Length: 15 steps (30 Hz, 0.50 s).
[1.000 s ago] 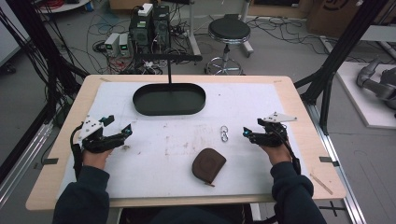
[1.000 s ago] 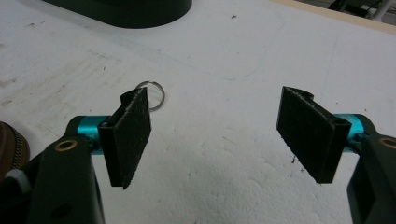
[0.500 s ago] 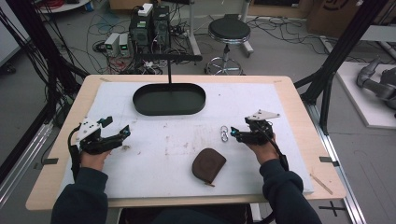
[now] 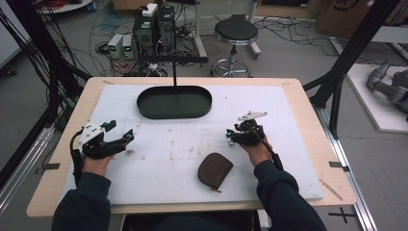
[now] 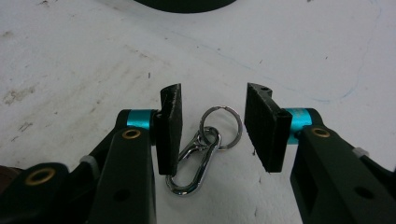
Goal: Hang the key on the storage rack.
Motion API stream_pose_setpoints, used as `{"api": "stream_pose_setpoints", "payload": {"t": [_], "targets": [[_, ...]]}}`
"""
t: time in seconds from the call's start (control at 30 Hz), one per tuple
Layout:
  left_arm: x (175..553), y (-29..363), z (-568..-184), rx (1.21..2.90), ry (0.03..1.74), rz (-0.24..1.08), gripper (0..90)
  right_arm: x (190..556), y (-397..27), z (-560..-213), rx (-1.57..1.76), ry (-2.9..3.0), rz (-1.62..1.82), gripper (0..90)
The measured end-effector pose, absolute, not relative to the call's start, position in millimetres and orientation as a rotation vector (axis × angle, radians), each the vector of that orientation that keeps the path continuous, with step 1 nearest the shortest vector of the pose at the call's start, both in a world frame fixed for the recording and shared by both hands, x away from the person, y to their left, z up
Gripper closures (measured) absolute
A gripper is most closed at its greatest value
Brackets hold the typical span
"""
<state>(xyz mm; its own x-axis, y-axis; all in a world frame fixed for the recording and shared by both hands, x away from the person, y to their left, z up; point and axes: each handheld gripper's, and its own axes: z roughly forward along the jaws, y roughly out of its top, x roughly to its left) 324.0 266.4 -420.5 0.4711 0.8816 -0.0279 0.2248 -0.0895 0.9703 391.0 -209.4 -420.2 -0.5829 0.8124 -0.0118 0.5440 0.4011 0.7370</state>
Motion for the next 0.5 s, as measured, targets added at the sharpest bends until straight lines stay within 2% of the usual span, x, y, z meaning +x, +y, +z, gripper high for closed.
{"api": "stream_pose_setpoints", "payload": {"t": [0.27, 0.4, 0.5], "targets": [[324, 265, -421, 1.612, 0.978, 0.728, 23.0, 397, -197, -438, 1.164, 2.351, 0.884, 51.9], [324, 265, -421, 1.613, 0.982, 0.730, 23.1, 397, -191, -441, 1.131, 2.356, 0.819, 53.9], [324, 266, -422, 1.610, 0.985, 0.725, 23.1, 397, -193, -440, 1.142, 2.365, 0.818, 60.9]]}}
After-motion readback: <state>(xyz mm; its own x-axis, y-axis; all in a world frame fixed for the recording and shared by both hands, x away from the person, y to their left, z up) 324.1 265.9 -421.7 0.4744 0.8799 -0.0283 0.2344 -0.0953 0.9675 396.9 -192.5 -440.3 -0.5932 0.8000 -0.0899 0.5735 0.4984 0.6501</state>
